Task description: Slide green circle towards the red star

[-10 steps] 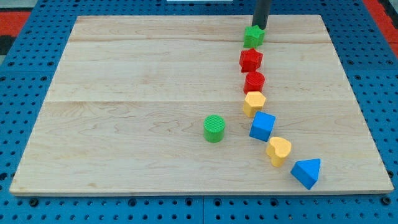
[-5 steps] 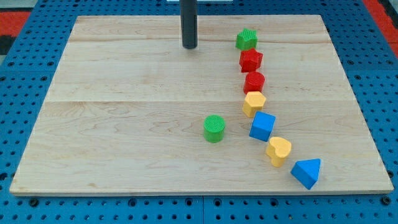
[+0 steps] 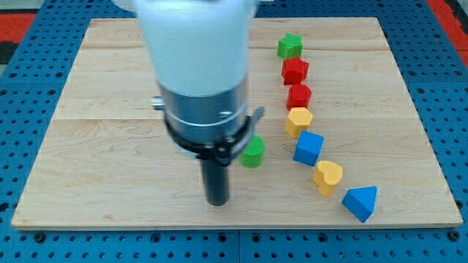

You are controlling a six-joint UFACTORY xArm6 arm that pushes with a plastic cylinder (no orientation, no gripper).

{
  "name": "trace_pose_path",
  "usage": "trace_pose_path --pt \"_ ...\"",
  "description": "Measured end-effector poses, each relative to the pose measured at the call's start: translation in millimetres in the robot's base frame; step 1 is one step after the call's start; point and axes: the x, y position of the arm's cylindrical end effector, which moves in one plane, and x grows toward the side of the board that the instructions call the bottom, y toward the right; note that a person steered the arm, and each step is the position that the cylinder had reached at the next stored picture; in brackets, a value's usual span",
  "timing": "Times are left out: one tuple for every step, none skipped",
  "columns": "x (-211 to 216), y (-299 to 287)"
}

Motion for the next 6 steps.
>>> trace_pose_path --pt "-1.5 21.3" --pt "-13.1 31.9" --pt "-57.5 33.5" --pt "-86.3 32.6" --pt "-120.5 32.6" --pt "-153.8 31.9"
